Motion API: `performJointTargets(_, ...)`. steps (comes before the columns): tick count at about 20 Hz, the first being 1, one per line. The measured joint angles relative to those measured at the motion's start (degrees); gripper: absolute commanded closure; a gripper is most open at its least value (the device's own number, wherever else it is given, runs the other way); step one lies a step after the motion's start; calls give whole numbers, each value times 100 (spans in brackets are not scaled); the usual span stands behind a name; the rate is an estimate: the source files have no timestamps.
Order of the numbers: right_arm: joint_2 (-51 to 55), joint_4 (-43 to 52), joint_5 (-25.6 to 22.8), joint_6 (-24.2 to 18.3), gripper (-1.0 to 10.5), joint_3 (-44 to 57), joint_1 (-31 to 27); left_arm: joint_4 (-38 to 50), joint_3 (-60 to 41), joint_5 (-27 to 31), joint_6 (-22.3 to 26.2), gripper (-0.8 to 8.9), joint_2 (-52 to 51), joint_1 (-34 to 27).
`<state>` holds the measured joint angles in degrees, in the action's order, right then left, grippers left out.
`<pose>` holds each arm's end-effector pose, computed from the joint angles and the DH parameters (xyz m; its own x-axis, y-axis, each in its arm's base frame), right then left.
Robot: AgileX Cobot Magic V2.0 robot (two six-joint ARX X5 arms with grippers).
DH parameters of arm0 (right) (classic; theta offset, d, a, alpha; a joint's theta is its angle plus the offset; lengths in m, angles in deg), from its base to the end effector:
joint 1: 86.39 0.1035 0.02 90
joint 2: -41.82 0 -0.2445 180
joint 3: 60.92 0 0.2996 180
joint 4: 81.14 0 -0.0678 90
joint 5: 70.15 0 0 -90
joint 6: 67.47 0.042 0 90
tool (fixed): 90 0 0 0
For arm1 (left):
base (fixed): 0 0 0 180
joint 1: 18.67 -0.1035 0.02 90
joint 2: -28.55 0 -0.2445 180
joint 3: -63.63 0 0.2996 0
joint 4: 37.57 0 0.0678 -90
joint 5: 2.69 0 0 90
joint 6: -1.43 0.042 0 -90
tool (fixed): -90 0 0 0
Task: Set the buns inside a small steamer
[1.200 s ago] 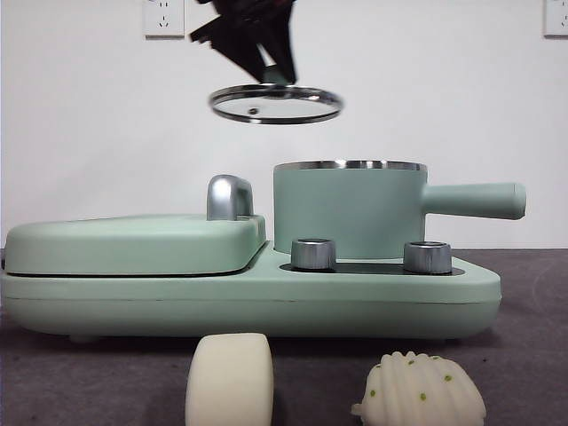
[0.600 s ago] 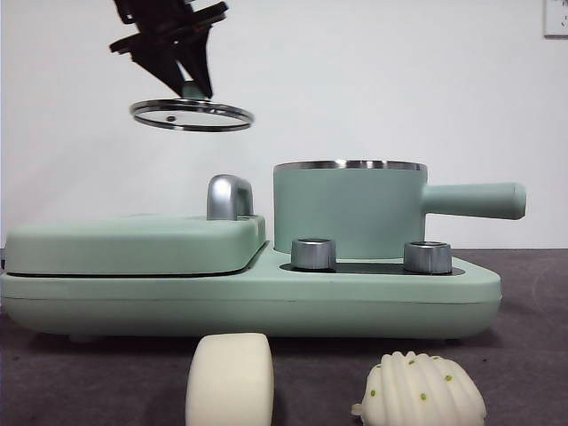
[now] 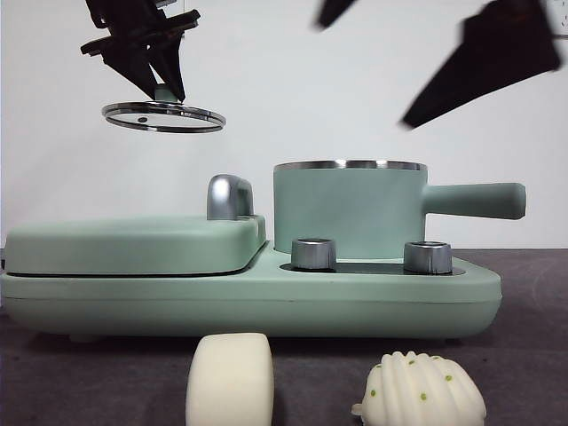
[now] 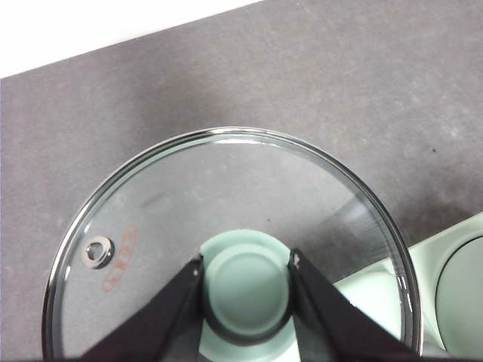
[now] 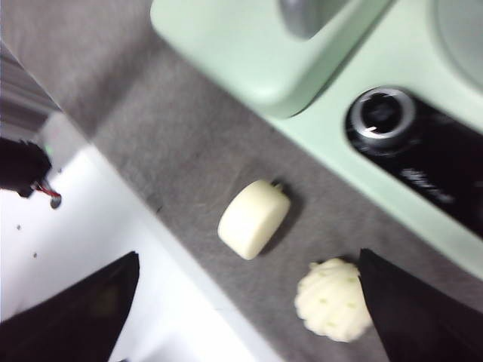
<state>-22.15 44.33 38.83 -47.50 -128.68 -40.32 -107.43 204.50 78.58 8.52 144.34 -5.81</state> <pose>0.1842 0.2109 0.2598 0.1809 0.6566 -0.7322 -0.5908 0.6677 0.4528 0.4620 -0.1120 0.3736 0.6502 -0.3041 -0.6962 0.4073 0.9131 -0.0185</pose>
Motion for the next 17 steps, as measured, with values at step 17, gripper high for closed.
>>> performJointTargets(17, -3316, -175, -1303, 1051, 538, -1154, 1491, 24, 0, 0, -4, 798, -2, -24)
